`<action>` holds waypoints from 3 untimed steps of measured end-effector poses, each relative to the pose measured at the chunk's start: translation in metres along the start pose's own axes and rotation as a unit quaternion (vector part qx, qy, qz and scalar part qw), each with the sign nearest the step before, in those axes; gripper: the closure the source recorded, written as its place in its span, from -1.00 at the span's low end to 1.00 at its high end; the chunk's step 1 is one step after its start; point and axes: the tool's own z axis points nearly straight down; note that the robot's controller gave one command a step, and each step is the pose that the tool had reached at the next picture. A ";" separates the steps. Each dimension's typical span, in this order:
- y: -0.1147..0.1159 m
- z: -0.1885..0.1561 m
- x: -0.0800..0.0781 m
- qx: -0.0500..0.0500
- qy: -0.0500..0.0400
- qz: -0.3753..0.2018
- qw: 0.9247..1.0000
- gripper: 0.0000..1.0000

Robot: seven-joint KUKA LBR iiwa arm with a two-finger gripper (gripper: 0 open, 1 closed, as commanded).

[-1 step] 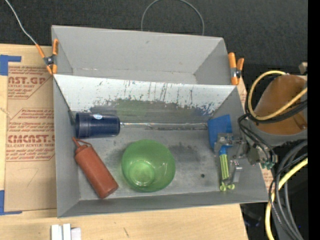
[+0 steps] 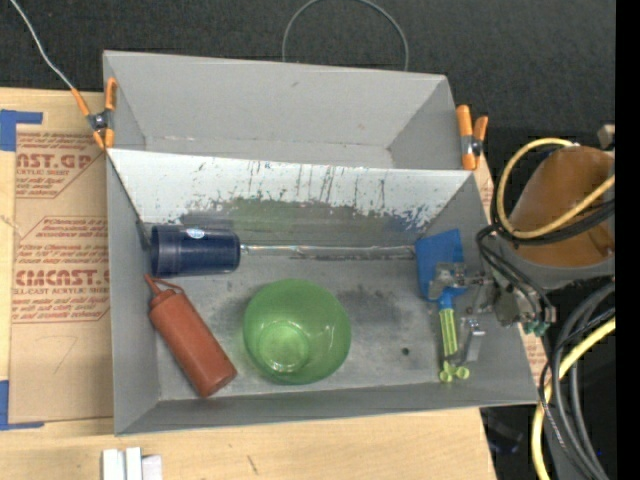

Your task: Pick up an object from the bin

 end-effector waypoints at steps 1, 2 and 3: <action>0.007 0.051 -0.057 -0.001 0.000 -0.279 0.960 -1.00; 0.001 -0.002 -0.045 0.001 -0.002 -0.400 0.917 -1.00; 0.001 0.035 -0.093 -0.009 -0.003 -0.495 0.869 -1.00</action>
Offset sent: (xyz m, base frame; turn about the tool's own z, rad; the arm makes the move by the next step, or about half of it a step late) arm 0.0438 0.0008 0.0009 -0.8244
